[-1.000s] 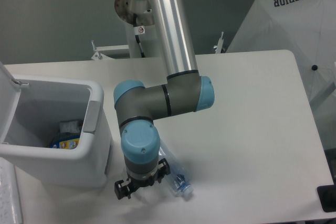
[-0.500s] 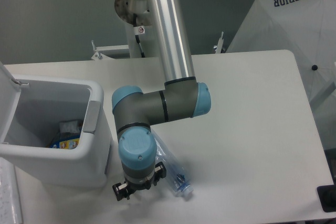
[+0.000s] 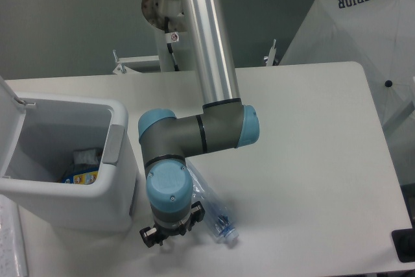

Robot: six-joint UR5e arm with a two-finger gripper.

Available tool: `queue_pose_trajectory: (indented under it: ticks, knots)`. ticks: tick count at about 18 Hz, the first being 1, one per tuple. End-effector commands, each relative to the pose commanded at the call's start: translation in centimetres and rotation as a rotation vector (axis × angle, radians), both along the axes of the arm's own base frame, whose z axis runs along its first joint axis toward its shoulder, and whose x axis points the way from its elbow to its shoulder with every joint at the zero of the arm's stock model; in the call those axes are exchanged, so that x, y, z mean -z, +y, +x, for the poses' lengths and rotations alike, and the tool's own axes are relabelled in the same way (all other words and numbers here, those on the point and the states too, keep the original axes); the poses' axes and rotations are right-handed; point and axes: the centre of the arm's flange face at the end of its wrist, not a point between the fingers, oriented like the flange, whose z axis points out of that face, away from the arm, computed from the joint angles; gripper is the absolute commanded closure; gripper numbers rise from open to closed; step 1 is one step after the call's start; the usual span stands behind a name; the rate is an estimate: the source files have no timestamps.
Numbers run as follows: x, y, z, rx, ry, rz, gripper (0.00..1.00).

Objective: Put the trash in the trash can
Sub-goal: 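Close the gripper on the crumpled white paper and lift it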

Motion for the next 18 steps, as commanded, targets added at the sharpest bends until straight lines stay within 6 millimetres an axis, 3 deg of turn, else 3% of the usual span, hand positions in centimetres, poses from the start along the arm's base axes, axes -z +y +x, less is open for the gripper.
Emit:
queue_pose_trajectory:
  ticks: [6,12,16,18]
  knots:
    - [0.0,0.0,0.2,0.000,-0.002,0.000,0.54]
    - [-0.7,0.0,0.2,0.002,0.003,0.009,1.00]
    - [-0.8,0.1,0.1,0.000,0.000,0.015,1.00]
    - [-1.8,-0.1,-0.6,-0.005,0.008,0.031,1.00]
